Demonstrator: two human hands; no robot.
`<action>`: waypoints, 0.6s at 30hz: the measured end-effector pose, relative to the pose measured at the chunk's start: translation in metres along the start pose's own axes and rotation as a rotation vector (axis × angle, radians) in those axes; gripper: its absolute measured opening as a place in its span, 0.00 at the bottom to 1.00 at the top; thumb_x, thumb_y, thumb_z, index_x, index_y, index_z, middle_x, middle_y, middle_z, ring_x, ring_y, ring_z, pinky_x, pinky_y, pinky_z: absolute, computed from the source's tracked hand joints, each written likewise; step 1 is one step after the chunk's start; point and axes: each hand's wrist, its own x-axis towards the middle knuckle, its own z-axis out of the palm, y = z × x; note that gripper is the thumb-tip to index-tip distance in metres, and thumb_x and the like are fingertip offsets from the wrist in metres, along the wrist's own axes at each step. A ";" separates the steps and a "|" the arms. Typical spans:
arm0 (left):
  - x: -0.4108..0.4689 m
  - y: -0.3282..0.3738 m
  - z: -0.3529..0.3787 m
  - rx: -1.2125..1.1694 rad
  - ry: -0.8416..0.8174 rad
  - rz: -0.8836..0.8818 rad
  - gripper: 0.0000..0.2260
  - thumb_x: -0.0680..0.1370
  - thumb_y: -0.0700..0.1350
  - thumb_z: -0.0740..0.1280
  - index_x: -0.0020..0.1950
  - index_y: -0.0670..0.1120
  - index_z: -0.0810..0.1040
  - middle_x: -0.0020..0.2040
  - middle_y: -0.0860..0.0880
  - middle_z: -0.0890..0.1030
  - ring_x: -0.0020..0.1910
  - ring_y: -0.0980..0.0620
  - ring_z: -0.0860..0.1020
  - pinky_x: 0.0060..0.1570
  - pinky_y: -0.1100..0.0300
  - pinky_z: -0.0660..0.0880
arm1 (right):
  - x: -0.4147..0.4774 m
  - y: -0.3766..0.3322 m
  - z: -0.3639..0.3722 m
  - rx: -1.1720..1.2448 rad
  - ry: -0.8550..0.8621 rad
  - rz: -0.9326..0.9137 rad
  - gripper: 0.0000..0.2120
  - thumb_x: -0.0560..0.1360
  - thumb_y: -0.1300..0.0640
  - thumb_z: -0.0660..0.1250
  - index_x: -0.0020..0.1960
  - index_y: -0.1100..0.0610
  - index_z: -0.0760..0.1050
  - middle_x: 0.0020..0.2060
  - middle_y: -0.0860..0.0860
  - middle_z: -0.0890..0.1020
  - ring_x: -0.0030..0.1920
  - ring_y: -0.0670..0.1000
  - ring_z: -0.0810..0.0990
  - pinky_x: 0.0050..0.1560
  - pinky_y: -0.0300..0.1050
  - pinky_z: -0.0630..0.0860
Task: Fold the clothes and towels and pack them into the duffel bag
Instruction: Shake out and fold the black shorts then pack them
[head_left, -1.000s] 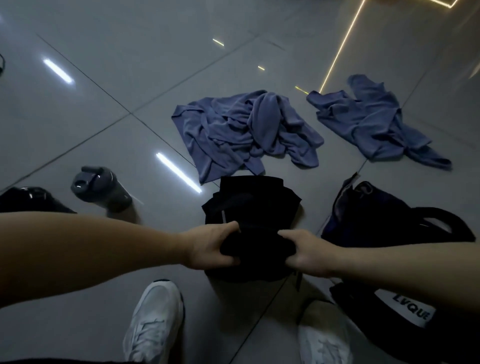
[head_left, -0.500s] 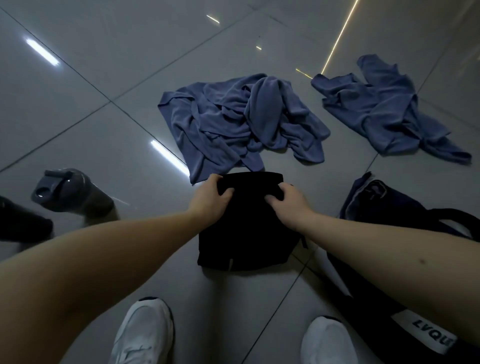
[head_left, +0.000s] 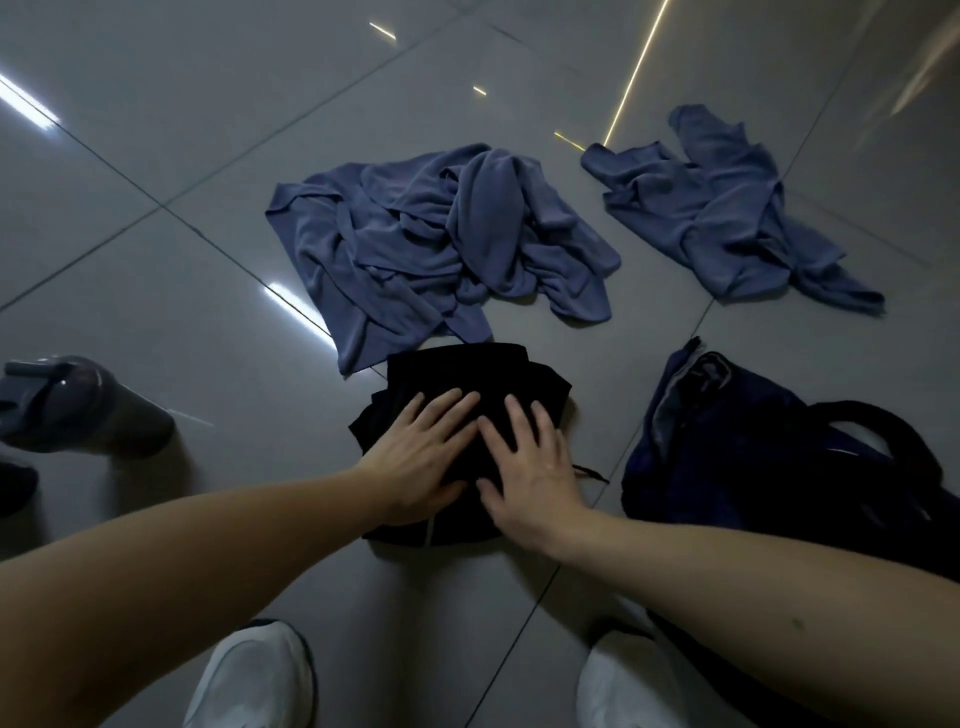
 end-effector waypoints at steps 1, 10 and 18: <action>0.001 -0.002 0.004 0.017 -0.036 0.014 0.37 0.77 0.65 0.56 0.82 0.48 0.53 0.82 0.45 0.43 0.80 0.43 0.42 0.76 0.38 0.52 | -0.001 0.001 0.006 0.012 -0.048 0.017 0.36 0.80 0.40 0.56 0.82 0.45 0.43 0.81 0.52 0.39 0.79 0.62 0.38 0.77 0.64 0.48; 0.009 -0.001 0.019 0.095 -0.219 0.015 0.42 0.77 0.70 0.55 0.81 0.54 0.37 0.80 0.47 0.33 0.78 0.44 0.31 0.76 0.36 0.45 | 0.006 0.009 0.007 0.034 -0.080 0.116 0.36 0.80 0.42 0.58 0.82 0.47 0.44 0.81 0.52 0.42 0.79 0.61 0.41 0.76 0.62 0.50; 0.036 -0.013 -0.033 0.048 0.208 -0.063 0.26 0.75 0.49 0.70 0.72 0.48 0.72 0.75 0.45 0.67 0.72 0.42 0.65 0.68 0.47 0.63 | -0.058 -0.009 -0.019 0.240 0.179 0.212 0.36 0.75 0.47 0.65 0.79 0.46 0.53 0.73 0.48 0.57 0.72 0.53 0.56 0.73 0.55 0.58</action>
